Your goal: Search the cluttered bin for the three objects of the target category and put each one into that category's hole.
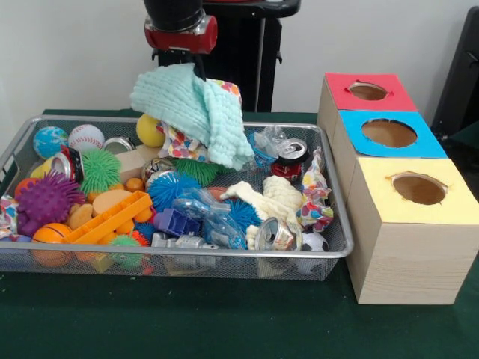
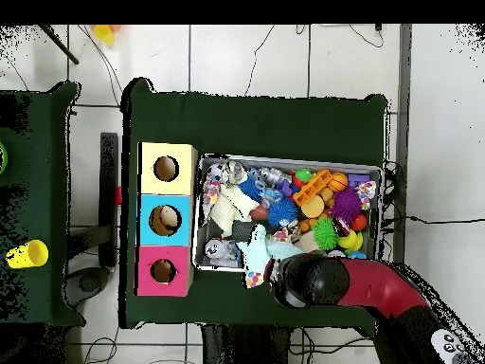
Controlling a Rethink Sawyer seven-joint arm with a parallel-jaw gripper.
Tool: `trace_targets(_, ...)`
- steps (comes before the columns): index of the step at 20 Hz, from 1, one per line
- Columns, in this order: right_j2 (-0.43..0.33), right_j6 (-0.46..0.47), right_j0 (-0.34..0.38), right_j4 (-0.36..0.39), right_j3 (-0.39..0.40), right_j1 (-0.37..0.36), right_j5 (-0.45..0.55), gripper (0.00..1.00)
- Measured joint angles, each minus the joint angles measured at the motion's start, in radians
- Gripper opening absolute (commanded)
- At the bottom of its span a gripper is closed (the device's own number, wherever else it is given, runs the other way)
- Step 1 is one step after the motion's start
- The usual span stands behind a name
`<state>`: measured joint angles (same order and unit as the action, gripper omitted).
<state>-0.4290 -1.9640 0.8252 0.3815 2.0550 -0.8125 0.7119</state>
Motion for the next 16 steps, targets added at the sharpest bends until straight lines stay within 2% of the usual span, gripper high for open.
trace_targets(1,-0.006,0.000,0.001,0.009,0.000,0.003,0.000,0.00)
trace_targets(2,-0.026,0.000,0.006,0.031,-0.001,0.009,-0.002,1.00)
trace_targets(16,-0.097,0.000,0.025,0.113,-0.025,0.023,-0.017,1.00)
